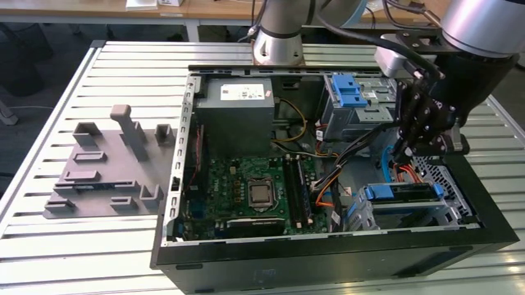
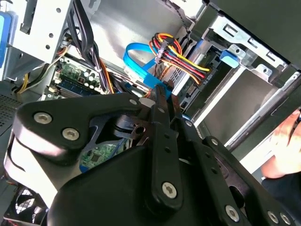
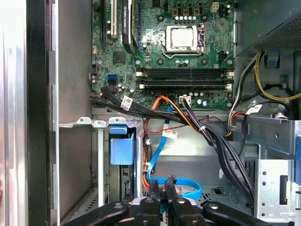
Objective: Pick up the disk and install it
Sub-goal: 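Insert the second disk wire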
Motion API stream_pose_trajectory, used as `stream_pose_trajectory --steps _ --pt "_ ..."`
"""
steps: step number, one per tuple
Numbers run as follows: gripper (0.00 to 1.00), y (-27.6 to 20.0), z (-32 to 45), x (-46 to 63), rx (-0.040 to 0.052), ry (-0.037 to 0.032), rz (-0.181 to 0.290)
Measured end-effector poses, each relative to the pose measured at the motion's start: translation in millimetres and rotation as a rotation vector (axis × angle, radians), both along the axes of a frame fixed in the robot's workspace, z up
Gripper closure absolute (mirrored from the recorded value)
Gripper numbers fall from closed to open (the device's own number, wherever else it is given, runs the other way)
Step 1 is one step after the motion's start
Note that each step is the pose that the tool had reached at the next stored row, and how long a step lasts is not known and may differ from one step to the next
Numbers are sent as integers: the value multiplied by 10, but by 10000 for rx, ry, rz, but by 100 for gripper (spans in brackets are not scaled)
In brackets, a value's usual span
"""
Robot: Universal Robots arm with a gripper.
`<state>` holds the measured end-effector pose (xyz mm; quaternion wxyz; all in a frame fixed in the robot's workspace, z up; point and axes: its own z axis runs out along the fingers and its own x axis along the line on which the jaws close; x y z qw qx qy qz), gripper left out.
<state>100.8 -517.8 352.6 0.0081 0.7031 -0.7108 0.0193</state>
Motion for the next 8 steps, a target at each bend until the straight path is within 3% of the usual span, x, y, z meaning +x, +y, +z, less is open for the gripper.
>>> stream_pose_trajectory --steps 5,8 --pt "84 -29 -26 -20 3 -139 10" --pt "84 -38 -52 -22 3 -160 109"
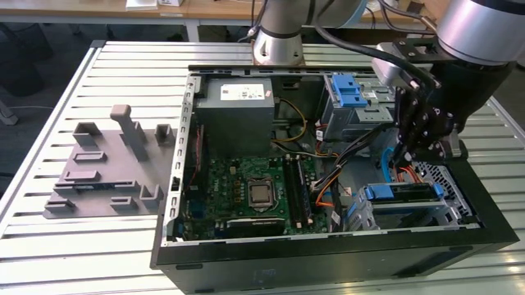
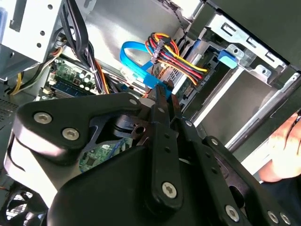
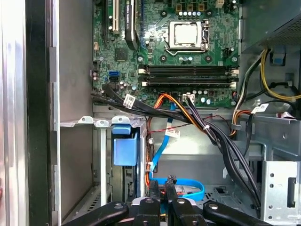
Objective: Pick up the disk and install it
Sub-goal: 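Insert the second disk wire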
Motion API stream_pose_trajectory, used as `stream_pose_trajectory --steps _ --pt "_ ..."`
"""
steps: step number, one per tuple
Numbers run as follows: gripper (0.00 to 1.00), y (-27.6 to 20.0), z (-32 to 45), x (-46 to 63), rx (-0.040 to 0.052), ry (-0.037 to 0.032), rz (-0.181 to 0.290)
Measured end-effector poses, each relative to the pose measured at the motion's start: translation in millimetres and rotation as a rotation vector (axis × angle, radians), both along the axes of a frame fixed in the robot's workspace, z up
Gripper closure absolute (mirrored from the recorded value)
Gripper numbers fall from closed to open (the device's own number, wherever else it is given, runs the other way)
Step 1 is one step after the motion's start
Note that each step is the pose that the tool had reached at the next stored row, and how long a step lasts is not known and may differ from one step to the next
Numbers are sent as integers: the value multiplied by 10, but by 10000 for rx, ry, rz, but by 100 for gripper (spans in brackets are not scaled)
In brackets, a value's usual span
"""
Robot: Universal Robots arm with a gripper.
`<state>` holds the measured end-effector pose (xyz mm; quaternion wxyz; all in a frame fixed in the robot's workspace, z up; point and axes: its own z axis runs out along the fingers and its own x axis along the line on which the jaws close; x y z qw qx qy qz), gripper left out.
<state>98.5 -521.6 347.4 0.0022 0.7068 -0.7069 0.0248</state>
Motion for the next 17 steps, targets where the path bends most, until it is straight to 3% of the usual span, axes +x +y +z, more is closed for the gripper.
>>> stream_pose_trajectory --steps 8,13,17 --pt "84 -100 -31 -13 1 -39 133" --pt "84 -134 -43 -16 7 -44 136" --pt "84 -163 -53 -15 134 -44 136"
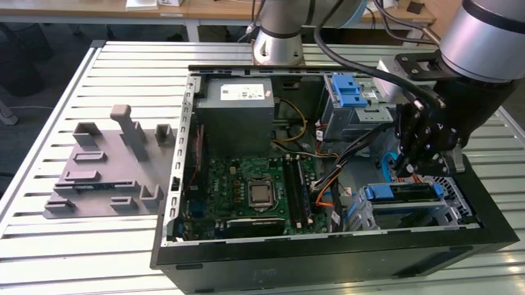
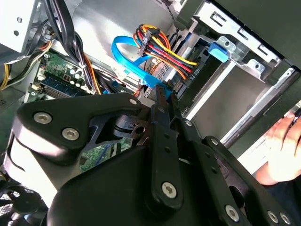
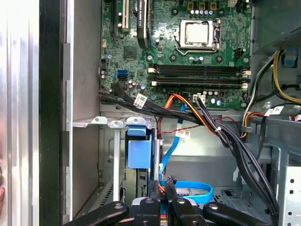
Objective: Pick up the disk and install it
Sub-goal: 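Insert the second disk wire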
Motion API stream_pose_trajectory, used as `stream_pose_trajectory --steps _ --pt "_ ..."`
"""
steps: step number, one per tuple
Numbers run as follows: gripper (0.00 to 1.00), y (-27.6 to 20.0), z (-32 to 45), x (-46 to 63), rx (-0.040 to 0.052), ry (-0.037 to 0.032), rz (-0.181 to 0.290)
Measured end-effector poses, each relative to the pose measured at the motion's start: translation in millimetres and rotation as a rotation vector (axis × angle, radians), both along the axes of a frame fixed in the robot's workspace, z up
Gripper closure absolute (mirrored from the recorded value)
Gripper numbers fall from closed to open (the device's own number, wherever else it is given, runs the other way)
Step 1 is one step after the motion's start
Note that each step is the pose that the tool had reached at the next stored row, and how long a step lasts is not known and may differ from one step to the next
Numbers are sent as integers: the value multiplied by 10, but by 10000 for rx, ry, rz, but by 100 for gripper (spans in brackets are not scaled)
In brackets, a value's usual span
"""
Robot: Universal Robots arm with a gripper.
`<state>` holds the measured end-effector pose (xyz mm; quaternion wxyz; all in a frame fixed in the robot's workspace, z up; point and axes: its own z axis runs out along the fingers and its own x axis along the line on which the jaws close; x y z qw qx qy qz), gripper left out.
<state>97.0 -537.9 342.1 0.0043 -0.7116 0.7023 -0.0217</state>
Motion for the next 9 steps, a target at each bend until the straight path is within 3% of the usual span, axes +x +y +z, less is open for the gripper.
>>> stream_pose_trajectory --steps 3,9 --pt "84 -26 -8 0 178 -1 0" --pt "84 -88 -35 0 185 0 4"
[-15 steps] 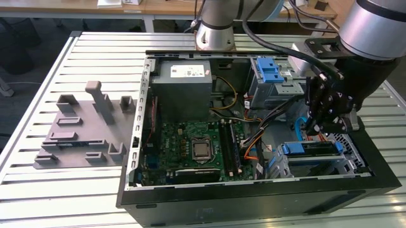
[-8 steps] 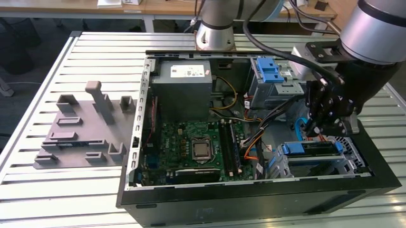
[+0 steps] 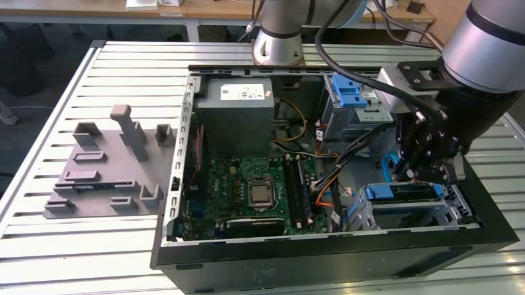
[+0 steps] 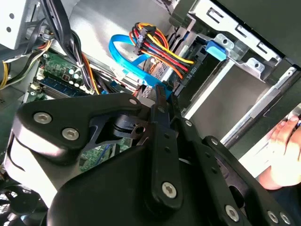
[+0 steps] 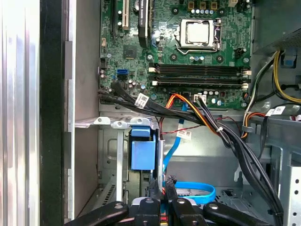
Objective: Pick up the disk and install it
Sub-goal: 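Insert the second disk wire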
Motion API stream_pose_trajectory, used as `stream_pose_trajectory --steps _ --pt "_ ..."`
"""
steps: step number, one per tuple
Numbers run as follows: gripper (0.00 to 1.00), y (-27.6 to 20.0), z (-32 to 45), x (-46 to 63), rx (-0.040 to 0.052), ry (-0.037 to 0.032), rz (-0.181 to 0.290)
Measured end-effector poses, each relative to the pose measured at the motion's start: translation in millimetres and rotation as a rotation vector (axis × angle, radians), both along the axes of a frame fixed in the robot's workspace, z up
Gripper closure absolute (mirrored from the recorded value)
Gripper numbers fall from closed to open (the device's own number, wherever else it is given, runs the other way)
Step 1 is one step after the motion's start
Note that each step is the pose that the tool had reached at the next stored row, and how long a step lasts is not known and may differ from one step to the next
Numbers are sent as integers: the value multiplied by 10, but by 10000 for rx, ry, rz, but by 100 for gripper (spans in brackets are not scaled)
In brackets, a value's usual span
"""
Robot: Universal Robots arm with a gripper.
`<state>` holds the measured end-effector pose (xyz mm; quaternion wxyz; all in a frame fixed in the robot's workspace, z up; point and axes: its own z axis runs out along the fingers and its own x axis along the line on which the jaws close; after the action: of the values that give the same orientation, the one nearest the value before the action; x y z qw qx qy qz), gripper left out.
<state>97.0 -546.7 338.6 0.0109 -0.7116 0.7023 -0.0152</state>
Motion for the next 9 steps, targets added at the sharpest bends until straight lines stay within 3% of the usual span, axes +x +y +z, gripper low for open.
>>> stream_pose_trajectory --steps 9 --pt "84 -79 -15 0 0 -4 4"
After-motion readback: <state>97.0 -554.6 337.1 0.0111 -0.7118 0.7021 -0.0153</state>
